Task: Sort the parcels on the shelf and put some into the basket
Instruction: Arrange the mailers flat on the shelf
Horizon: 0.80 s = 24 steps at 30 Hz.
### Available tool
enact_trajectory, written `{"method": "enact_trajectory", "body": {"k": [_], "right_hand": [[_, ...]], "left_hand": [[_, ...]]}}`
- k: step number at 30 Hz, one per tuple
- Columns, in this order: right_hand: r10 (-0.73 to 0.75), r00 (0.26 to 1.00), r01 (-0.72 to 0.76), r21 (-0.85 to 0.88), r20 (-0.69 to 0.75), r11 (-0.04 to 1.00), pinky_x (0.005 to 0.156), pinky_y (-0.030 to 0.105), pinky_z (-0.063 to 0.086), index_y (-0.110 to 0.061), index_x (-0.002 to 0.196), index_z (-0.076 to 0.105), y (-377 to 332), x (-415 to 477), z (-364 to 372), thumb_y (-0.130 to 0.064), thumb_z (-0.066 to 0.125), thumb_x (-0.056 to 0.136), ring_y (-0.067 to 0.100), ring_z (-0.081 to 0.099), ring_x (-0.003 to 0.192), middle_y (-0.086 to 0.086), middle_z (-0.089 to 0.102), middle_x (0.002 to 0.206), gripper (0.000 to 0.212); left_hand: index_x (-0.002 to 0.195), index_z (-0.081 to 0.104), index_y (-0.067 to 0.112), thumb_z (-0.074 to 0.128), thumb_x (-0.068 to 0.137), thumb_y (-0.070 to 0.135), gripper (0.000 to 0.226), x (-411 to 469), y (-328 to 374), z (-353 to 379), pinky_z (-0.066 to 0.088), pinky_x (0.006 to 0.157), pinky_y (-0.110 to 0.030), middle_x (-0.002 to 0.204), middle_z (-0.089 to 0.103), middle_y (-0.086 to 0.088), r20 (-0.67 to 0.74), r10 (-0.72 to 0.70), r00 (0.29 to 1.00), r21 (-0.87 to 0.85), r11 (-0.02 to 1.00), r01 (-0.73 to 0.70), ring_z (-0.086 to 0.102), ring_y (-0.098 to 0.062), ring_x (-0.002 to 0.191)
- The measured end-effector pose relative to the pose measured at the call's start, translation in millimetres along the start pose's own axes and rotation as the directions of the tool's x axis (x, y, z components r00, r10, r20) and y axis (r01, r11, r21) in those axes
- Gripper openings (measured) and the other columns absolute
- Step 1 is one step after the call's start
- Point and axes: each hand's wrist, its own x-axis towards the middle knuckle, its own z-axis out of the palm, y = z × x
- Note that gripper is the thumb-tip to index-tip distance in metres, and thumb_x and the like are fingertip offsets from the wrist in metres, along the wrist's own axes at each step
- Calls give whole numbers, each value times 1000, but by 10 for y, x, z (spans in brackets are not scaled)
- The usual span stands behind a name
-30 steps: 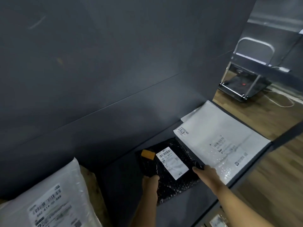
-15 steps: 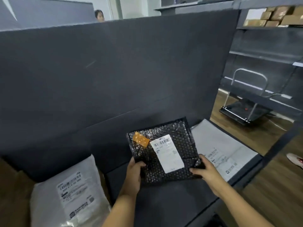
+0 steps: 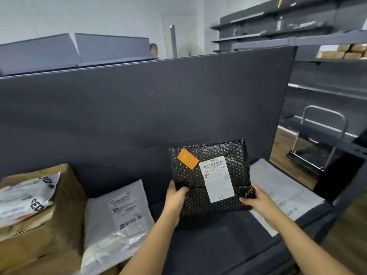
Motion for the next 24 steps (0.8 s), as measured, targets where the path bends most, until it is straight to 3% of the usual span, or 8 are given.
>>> {"method": "enact_trajectory", "body": {"k": [5,8,10,11,13,16,20,24], "right_hand": [[42,990,-51,69,132,996,85,34,53,-22,124,52,-166,200,473,2,66,82,15,66,98,-2,68,112,50],[81,962,-100,61,261,993,87,36,52,-25,123,54,-326,268,964,-6,68,83,15,65,100,-6,70,109,47],[97,932,-121,48,350,991,95,42,49,-23,123,55,-410,280,1353,-9,68,84,19,64,105,-3,69,112,44],[101,916,-134,61,388,989,89,39,52,-21,122,56,-445,265,1551,-8,67,84,19,65,102,-1,70,110,41],[118,889,-179,99,443,979,79,34,53,-18,118,58,-488,215,1905,-4,65,85,19,67,96,3,72,107,37],[145,856,-230,115,497,966,89,41,50,-15,119,59,-498,177,2238,-2,64,85,26,63,106,9,69,115,37],[189,832,-237,26,522,971,87,38,54,-15,120,58,-469,178,2427,-9,65,87,25,65,106,8,69,114,35],[225,787,-249,-39,574,968,85,36,54,-16,117,61,-438,196,2538,-14,68,87,22,67,104,5,72,110,32]], "left_hand": [[122,35,24,48,93,8,35,-24,120,-401,46,73,-30,100,57,5,-161,57,985,111,993,-40,56,-8,85],[138,27,14,52,89,7,56,-43,204,-823,44,93,-34,128,52,-11,-327,99,940,203,979,-33,55,-25,108],[144,22,10,56,89,15,65,-78,250,-1122,39,92,-32,142,35,-17,-421,102,901,348,936,57,48,-33,117],[146,19,11,56,90,23,68,-101,259,-1258,37,94,-35,146,27,-17,-439,80,895,432,892,132,44,-36,122],[149,14,13,52,92,38,73,-120,240,-1505,32,105,-39,151,15,-17,-442,28,897,594,759,269,32,-37,134],[152,9,15,43,94,50,76,-142,177,-1764,23,116,-43,159,-1,-14,-451,-37,892,704,600,380,13,-34,145],[154,1,9,34,96,52,78,-150,63,-1834,10,120,-41,160,-11,-13,-378,-58,924,825,431,365,-3,-31,149],[154,-2,11,30,97,51,76,-76,-37,-1814,3,121,-40,161,-9,-11,-330,-49,943,864,387,323,-6,-28,149]]}}
